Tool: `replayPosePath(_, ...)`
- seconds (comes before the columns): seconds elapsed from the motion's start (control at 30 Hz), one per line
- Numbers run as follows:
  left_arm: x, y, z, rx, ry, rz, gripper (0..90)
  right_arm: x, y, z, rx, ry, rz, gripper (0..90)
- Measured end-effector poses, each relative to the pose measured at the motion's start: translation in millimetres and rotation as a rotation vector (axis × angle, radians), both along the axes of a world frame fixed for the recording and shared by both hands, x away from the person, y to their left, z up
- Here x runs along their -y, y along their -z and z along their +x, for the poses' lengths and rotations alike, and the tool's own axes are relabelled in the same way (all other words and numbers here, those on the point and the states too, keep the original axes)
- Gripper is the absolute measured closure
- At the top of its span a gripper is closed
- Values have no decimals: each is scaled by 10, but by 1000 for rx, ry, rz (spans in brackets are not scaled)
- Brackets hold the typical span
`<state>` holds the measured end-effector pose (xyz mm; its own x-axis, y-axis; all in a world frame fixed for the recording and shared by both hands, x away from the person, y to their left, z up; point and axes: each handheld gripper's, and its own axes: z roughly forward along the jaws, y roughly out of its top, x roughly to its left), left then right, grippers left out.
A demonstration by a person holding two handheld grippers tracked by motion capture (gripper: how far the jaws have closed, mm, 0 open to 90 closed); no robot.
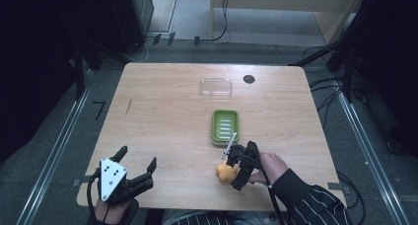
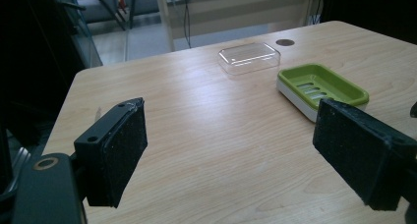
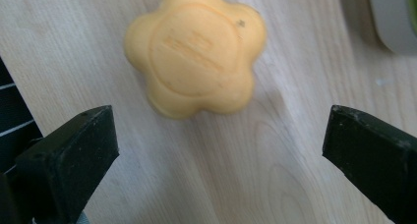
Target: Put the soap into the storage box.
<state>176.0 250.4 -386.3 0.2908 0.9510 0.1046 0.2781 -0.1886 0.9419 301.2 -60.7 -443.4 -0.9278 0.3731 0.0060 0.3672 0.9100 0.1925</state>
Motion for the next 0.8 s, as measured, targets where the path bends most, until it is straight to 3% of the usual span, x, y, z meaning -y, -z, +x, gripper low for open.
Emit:
replayPosePath(0.3,-2,1,1,1,1,-1,137,-127,79,14,-13,-58,-35,3)
replayPosePath(0.57,-4,0,0,2,1,-3,137,-210,117,25,-3,-94,-70,239)
replayPosePath(0.8,-6,0,-3,2,0,-4,137,-250,143,34,2,-112,-79,298)
